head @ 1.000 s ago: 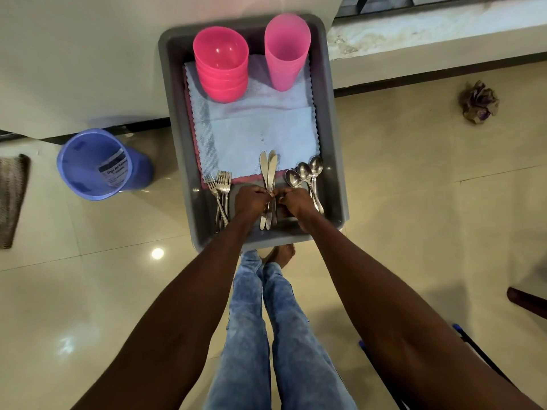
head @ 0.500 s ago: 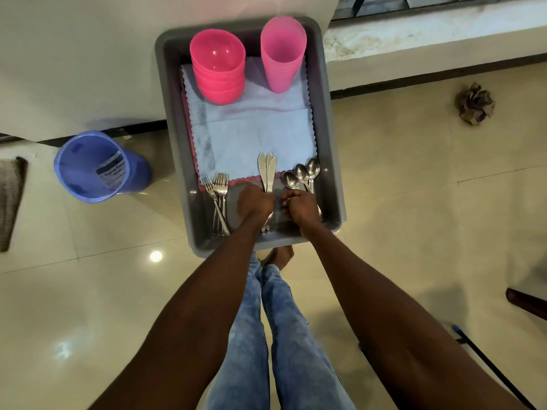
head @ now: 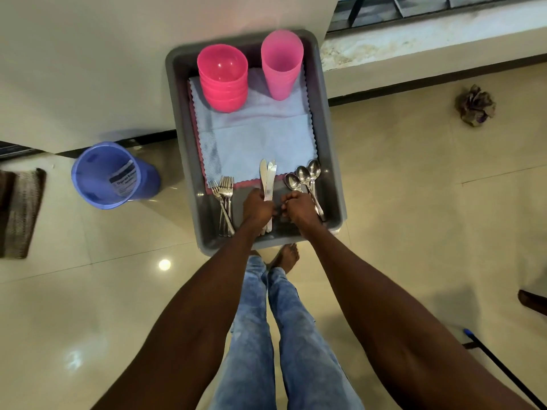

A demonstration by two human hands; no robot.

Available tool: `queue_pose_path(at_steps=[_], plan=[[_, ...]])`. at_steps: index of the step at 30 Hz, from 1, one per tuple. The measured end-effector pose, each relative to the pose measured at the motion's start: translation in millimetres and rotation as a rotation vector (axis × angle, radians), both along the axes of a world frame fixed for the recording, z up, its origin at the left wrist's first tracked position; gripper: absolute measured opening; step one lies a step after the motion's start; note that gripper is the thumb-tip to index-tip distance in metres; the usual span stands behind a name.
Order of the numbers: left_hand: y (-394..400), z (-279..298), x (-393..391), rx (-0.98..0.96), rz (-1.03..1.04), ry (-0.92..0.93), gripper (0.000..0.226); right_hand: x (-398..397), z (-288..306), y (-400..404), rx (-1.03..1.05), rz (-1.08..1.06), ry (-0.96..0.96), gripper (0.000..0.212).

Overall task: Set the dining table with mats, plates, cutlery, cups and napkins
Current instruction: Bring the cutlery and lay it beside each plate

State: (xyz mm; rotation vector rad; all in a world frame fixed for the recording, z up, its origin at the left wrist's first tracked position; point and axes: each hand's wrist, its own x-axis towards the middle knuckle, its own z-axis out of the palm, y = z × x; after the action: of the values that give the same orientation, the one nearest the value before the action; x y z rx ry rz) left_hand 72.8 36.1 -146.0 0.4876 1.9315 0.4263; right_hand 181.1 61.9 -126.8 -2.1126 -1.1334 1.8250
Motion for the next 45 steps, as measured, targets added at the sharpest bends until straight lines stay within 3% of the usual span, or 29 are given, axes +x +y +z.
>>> queue_pose_path(at_steps=[2,7,13,21,28,38,45], plan=[[0.1,3.5,-0.6,-0.026,0.037,-0.101,0.027,1.7,4.9,-2.8,0.002,-0.014,-0.003,0.030],[0.7,27.8,-3.4,-0.046,0.114,-0.156,0.027,11.4,36.4,-8.8,0.008,-0.074,0.022,0.029],[-12.4,113.2,11.2,0.064,0.145,-0.414,0.012,24.2,108.1,-21.6,0.035,-0.177,0.060,0.029],[-72.3,234.5,45.1,0.090,-0.234,-0.537,0.015,73.5,225.3,-87.5,0.191,-0.321,0.060,0.026],[-98.6,267.1,84.4,-0.019,-0.475,-0.759,0.023,93.0,259.7,-176.3,0.295,-0.821,0.003,0.020],[-178.1,292.3,164.1,-0.014,-1.076,-0.750,0.025,123.8,300.4,-316.9,0.376,-1.331,-0.078,0.023],[-265.1,325.9,243.5,-0.093,-1.331,-0.802,0.022,178.5,322.4,-402.4,0.486,-1.612,-0.074,0.022]])
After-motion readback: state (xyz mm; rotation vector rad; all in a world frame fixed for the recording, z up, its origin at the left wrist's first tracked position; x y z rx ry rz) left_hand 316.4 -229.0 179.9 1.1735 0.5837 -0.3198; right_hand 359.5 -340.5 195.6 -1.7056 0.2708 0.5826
